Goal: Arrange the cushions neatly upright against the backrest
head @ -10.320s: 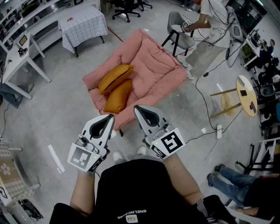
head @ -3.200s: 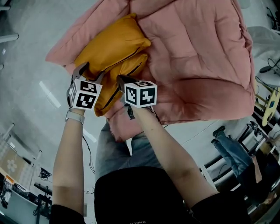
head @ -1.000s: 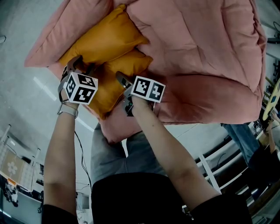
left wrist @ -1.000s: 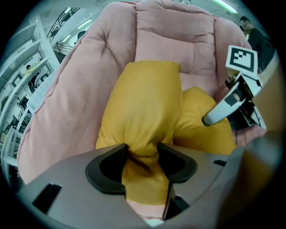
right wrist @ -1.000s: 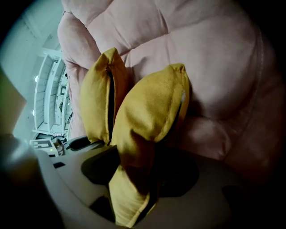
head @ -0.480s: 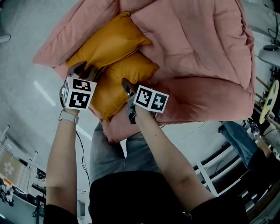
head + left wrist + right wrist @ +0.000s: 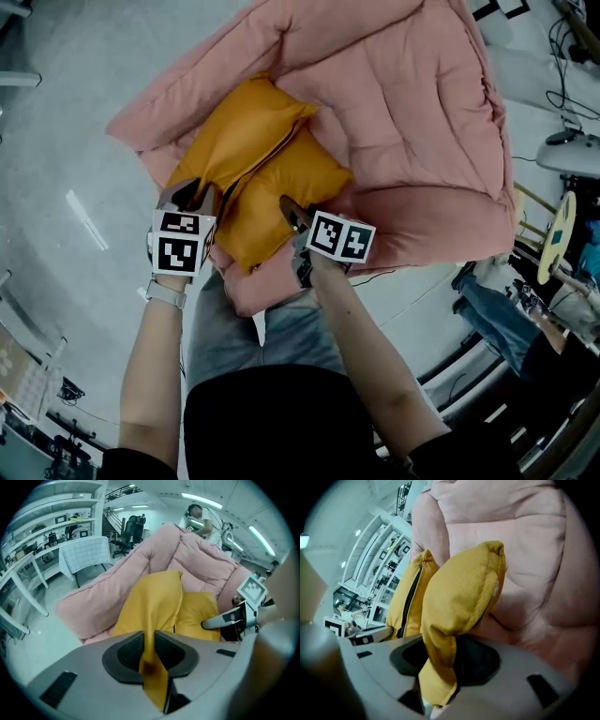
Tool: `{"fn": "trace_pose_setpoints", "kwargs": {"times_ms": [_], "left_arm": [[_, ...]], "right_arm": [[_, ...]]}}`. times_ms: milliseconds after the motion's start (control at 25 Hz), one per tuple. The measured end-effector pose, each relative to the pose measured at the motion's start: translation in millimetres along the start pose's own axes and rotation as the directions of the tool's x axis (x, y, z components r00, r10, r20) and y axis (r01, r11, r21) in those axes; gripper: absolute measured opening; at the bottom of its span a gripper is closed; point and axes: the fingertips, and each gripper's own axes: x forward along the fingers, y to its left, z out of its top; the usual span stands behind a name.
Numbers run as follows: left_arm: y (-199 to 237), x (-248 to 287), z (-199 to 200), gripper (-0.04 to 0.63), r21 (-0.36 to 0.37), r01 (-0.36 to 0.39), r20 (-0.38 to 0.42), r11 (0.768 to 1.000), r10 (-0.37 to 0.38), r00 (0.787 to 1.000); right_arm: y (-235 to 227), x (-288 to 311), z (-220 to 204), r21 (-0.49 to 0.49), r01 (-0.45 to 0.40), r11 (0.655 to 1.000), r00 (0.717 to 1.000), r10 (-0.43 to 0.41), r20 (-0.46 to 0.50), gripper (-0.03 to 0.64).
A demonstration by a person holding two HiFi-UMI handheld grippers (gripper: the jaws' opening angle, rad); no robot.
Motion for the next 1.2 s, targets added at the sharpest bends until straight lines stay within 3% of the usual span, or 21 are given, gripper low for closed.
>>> {"fn": "trace_pose_setpoints", "kwargs": {"times_ms": [120,280,440,680,880,1040,1200], "left_arm": [[1.8,-18.7,-21.4,0.081,-0.065,0.001,0.004,0.998,-0.001,1.0],[2.4,-43.4,-52.9,0.078,-0.088,-0.018,0.006,0.996,0.018,1.0],[29.4,-42.9,-82.3,0.08,-0.166,-0.06,0.002,0.984,0.062,0.998],[64.4,-4.6,-117.2,0.083,-0.249,-0.072,-0.051,0.966,0.061,0.997],[58.0,16.7,-122.1,0.083,-0.211,-0.023,-0.036,0.977,0.016,0.999],[46.3,28.0,-121.1,0.088,-0.194,0.006,-0.01,0.981,-0.008,1.0],[48.9,33.4,-126.1,0.089,-0.197,-0.011,0.011,0.98,0.013,1.0]], "right_arm": [[17.0,3.9,-3.1,-0.088,-0.018,0.996,0.999,0.014,-0.044,0.189],[45.8,12.2,-9.8,-0.208,-0.044,0.977,0.994,0.023,-0.106,0.189],[71.0,32.5,-17.5,-0.315,-0.044,0.948,0.989,-0.004,-0.149,0.189],[75.9,44.4,-11.5,-0.347,-0.012,0.938,0.99,-0.038,-0.136,0.19],[61.9,23.4,20.9,-0.327,0.014,0.945,0.995,-0.047,-0.093,0.19],[53.6,1.1,53.6,-0.396,0.039,0.917,0.993,-0.08,-0.088,0.19],[47.7,-14.6,76.7,-0.461,0.052,0.886,0.988,-0.112,-0.103,0.19]]}}
